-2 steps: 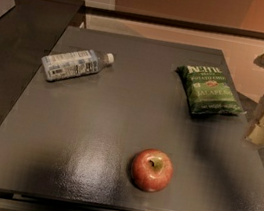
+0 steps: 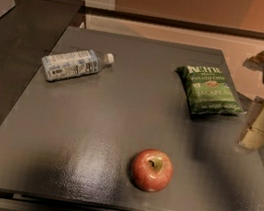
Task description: Move apple near green jalapeno chip bag
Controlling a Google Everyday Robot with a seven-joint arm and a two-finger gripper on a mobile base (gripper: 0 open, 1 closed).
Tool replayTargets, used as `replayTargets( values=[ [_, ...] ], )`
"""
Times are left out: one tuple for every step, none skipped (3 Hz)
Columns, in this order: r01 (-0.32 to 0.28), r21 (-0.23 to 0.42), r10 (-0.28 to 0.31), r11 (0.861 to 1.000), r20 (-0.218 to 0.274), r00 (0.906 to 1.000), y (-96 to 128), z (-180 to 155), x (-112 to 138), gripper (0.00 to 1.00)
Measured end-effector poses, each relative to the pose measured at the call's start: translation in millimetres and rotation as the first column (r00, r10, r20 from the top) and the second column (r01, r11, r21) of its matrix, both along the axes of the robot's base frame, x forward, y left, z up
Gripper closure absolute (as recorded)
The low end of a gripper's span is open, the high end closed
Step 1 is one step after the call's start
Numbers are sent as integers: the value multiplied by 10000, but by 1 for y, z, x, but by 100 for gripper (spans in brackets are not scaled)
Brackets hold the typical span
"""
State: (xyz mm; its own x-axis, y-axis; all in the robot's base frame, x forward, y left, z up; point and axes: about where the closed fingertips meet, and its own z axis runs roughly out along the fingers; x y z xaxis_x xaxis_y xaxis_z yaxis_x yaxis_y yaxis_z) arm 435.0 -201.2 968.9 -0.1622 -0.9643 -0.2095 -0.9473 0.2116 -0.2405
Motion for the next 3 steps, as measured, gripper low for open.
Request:
replayTargets(
  values=[
    [-497, 28, 498, 9988, -45, 9988, 12, -6, -3, 0],
    [-2019, 407, 2042, 9786, -654, 9767, 63, -47, -32, 0],
    [-2533, 597, 2586, 9655, -1098, 9597, 82, -69, -48, 0]
  ],
)
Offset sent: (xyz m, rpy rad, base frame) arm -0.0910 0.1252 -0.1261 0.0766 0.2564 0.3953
